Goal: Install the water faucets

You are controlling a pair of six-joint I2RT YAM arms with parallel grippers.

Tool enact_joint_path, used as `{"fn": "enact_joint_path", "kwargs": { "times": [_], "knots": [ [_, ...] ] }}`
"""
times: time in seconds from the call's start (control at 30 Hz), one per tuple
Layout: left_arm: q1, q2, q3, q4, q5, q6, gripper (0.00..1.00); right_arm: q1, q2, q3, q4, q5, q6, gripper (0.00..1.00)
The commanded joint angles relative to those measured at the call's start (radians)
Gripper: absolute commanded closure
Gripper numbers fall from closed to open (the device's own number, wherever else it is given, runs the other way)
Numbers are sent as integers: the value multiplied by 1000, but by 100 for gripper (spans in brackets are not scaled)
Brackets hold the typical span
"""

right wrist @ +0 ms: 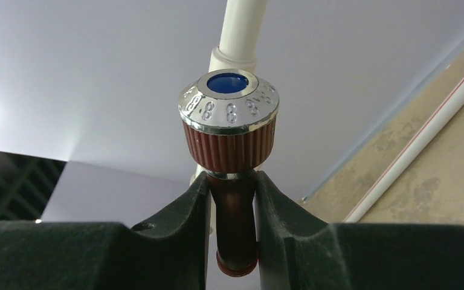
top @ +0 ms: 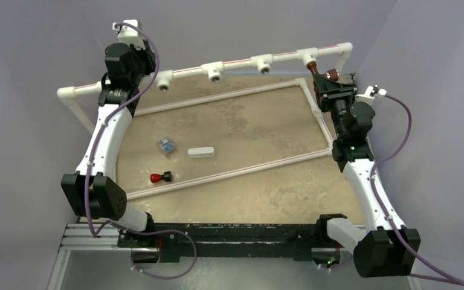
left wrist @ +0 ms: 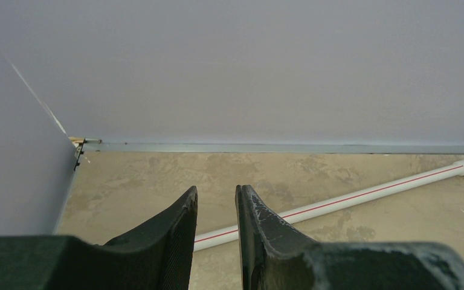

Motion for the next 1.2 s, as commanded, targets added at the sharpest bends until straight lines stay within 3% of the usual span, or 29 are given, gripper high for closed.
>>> {"fn": "enact_joint_path", "kwargs": {
  "times": [0.0, 0.1, 0.27, 0.47, 0.6, 0.77, 1.17],
  "knots": [
    [3, 23, -32, -70, 4, 0, 71, -72, 3, -33, 185, 13, 155, 100],
    [4, 26, -31, -72, 4, 0, 71, -76, 17, -42, 229, -40, 151, 100],
    [9, 27, -28, -75, 25, -3, 71, -91, 27, -50, 278, -109, 85, 59],
    [12, 29, -28, -75, 31, -7, 71, -111, 15, -43, 175, -179, -88, 32],
    [14, 31, -26, -77, 35, -9, 72, -119, 9, 3, 34, -218, -244, 25],
    [14, 28, -28, -76, 37, -13, 71, -120, -44, 77, -163, -138, -477, 16],
    [15, 26, -28, -76, 39, -14, 71, -64, -118, 239, -324, -36, -915, 11]
  ]
}}
